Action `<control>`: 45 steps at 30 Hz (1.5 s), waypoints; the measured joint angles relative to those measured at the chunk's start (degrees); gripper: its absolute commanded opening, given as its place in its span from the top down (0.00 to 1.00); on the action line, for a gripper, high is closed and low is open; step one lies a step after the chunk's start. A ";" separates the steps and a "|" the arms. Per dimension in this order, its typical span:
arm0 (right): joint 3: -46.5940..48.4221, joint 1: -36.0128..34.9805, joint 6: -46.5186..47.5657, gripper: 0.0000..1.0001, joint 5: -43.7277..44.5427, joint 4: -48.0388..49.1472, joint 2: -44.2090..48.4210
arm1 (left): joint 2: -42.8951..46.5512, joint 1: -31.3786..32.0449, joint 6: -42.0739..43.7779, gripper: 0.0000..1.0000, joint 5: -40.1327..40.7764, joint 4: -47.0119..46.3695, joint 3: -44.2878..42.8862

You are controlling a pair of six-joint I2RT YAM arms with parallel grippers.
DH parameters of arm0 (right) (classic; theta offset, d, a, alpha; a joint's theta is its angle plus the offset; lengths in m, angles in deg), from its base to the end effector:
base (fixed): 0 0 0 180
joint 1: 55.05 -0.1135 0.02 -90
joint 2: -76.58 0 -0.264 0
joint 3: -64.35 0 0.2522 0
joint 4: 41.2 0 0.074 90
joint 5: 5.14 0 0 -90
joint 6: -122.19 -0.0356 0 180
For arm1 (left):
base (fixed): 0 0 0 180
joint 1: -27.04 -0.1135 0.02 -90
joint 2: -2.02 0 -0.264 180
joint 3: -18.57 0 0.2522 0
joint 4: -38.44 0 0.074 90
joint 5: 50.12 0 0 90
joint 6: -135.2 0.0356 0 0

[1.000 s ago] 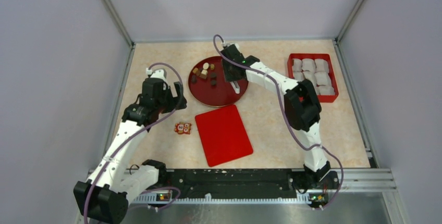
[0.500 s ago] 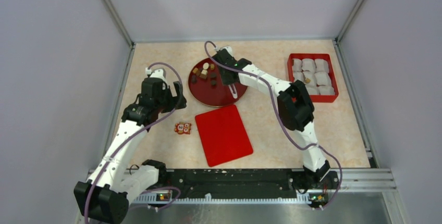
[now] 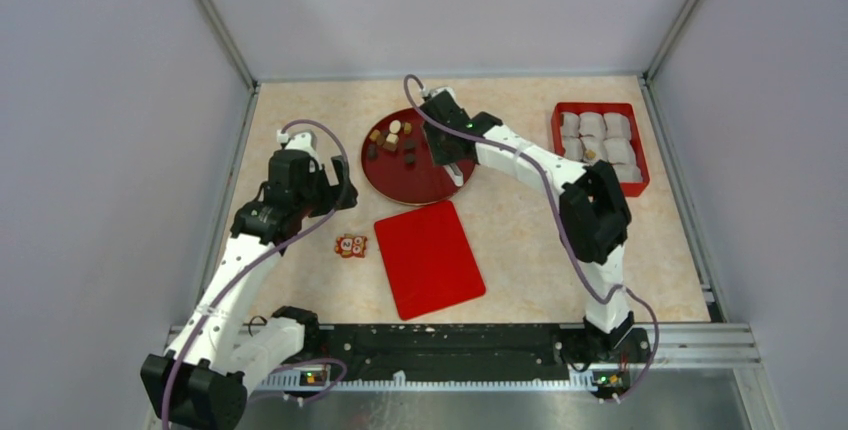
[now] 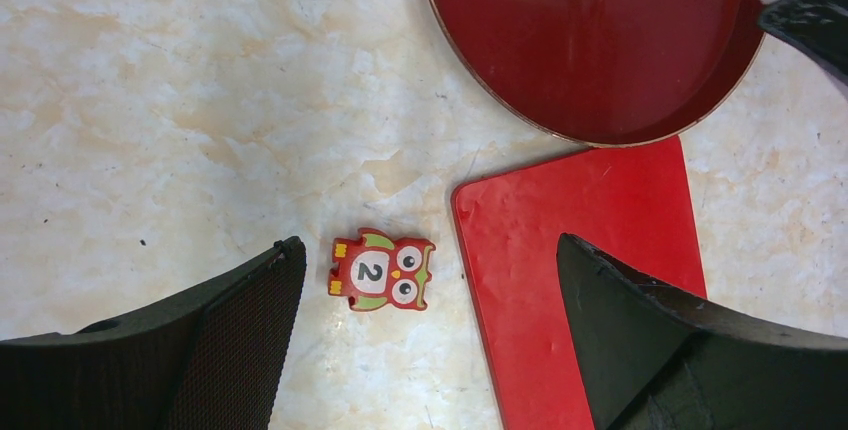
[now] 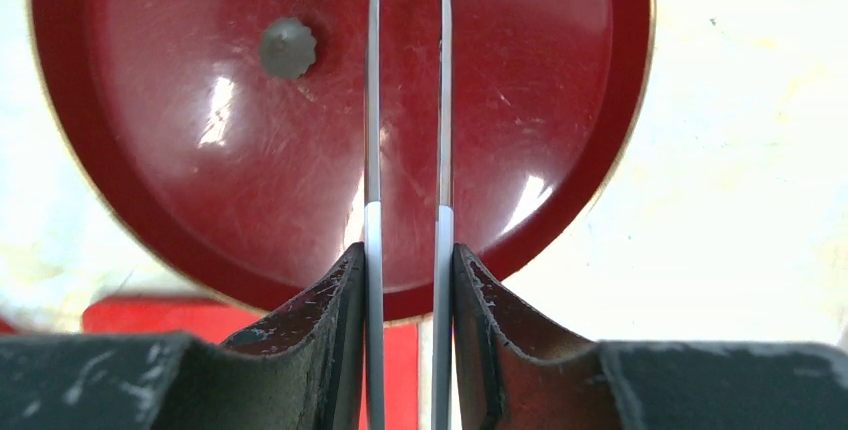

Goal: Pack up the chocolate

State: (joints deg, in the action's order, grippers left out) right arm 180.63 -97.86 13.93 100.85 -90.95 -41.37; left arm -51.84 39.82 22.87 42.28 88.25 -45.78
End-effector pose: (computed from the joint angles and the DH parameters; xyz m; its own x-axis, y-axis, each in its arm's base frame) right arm 0.3466 0.3077 0.2548 -0.7098 -0.2469 -0.6597 -0.3210 0.9470 -0.0091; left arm 0.1925 -0.0421 0.3032 -0.6436 -0.2433 -0.7257 -0.0596 0.9612 -0.2694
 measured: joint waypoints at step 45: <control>-31.52 45.29 -1.88 1.00 -7.72 5.60 29.16 | -0.39 -0.33 -0.04 0.01 -1.42 0.42 -0.20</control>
State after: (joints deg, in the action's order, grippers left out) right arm 149.12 -52.57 12.05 93.14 -85.35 -12.21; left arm -52.24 39.49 22.83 40.86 88.67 -45.98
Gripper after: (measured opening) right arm 0.309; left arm 0.987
